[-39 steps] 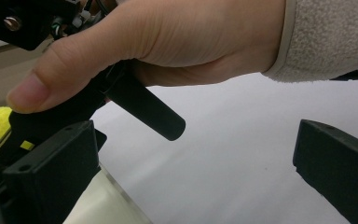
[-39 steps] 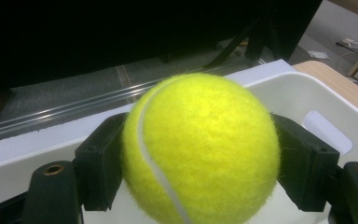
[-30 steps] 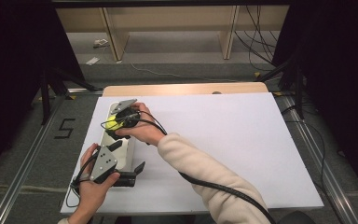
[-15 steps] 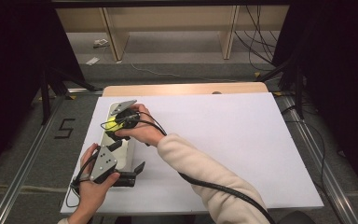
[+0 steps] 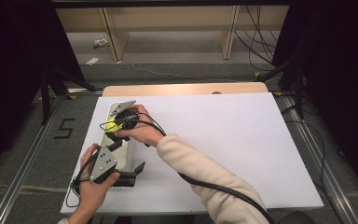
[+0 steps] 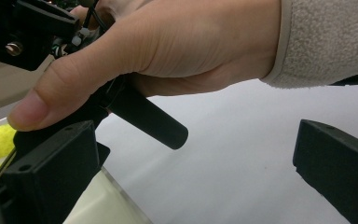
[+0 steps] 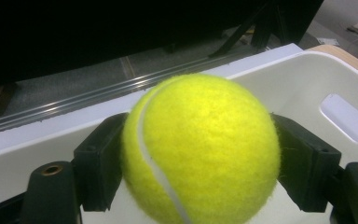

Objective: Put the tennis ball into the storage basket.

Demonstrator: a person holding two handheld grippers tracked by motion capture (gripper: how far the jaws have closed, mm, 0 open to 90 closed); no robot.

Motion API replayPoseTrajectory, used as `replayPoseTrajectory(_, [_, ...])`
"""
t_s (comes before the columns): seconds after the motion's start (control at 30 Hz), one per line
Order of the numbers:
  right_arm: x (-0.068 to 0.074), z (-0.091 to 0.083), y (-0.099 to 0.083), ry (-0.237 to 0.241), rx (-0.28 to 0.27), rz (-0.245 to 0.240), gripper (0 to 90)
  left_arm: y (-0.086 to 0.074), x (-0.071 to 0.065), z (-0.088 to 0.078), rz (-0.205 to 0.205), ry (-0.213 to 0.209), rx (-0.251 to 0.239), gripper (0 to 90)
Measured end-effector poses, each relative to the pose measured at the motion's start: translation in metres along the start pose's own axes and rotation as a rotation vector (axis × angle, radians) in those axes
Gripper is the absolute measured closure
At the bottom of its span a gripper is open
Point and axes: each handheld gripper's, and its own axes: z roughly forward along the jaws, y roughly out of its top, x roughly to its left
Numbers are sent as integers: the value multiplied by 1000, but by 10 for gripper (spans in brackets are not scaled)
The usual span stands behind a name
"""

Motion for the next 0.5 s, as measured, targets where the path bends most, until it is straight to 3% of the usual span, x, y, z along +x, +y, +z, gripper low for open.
replayPoseTrajectory(0.5, [0, -6, 6, -7, -17, -3, 164, 0, 0, 0, 0, -1, 1, 0])
